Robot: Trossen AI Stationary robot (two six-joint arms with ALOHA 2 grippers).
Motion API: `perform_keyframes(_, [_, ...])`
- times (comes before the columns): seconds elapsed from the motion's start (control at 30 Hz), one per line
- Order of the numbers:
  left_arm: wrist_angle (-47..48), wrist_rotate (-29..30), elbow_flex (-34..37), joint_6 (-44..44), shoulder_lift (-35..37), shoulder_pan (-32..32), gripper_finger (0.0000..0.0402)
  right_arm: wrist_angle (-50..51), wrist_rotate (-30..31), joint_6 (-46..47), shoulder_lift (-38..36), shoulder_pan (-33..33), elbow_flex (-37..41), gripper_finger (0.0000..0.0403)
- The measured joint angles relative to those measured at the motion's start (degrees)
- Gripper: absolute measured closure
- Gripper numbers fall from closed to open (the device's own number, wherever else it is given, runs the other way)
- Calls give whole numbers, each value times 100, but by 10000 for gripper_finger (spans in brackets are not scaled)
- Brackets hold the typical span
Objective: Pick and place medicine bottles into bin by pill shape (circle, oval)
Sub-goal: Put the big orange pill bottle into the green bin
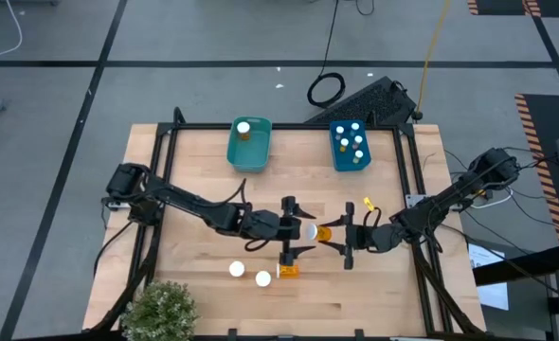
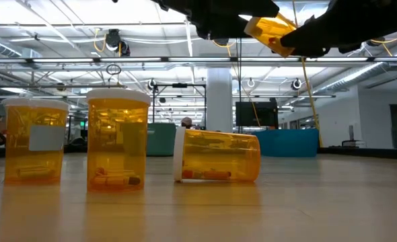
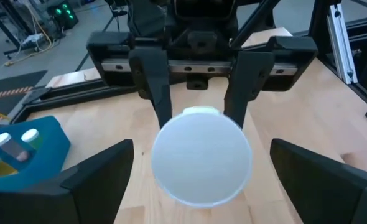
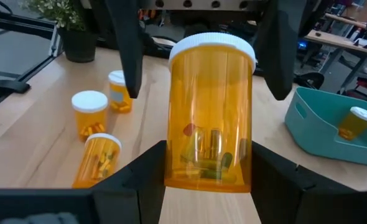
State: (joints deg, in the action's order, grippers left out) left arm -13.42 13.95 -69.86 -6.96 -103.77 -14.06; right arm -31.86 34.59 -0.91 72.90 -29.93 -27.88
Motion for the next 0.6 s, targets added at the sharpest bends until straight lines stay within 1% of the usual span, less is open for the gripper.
perform_keyframes(0.1, [-17, 1, -9, -6, -10, 2, 40, -7, 8, 19, 0, 0, 0, 216])
perform_keyframes(0.4, [-16, 3, -9, 8, -10, 12, 122, -4, 11, 19, 0, 0, 0, 216])
perform_keyframes(0.6, [-14, 5, -9, 10, -10, 17, 161, -2, 13, 22, 0, 0, 0, 216])
